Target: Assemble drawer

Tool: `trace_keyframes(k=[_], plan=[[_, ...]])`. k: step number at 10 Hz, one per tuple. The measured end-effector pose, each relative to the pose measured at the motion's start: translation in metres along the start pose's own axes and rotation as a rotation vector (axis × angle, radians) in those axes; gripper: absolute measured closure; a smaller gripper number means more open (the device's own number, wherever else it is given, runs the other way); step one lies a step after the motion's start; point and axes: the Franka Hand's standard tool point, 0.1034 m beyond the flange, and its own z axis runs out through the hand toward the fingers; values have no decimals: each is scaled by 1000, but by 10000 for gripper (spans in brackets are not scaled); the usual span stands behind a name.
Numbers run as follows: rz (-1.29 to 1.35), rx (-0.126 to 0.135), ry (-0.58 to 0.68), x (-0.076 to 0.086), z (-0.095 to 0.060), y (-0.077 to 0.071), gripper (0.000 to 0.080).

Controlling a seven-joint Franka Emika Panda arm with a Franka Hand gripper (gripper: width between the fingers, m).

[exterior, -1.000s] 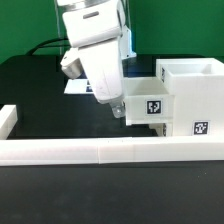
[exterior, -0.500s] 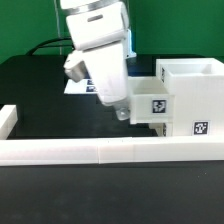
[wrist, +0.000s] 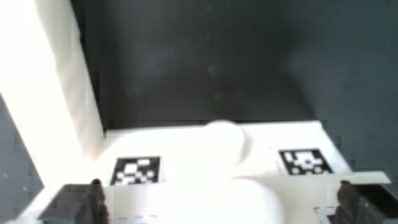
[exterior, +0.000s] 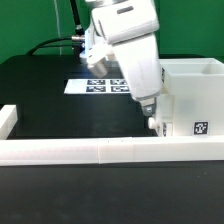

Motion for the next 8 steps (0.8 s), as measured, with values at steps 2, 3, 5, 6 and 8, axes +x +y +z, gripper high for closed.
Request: trace_keyframes(k=[2,3,5,6,8], plan=[[6,6,-2,7,4,-1,150],[7,5,-2,7,3,-1,150],[23,-1,-5,-6,-1,0,150],[31,-8,-9,-15,-5,1,150],[56,-28,-25,-33,-17,0,150]])
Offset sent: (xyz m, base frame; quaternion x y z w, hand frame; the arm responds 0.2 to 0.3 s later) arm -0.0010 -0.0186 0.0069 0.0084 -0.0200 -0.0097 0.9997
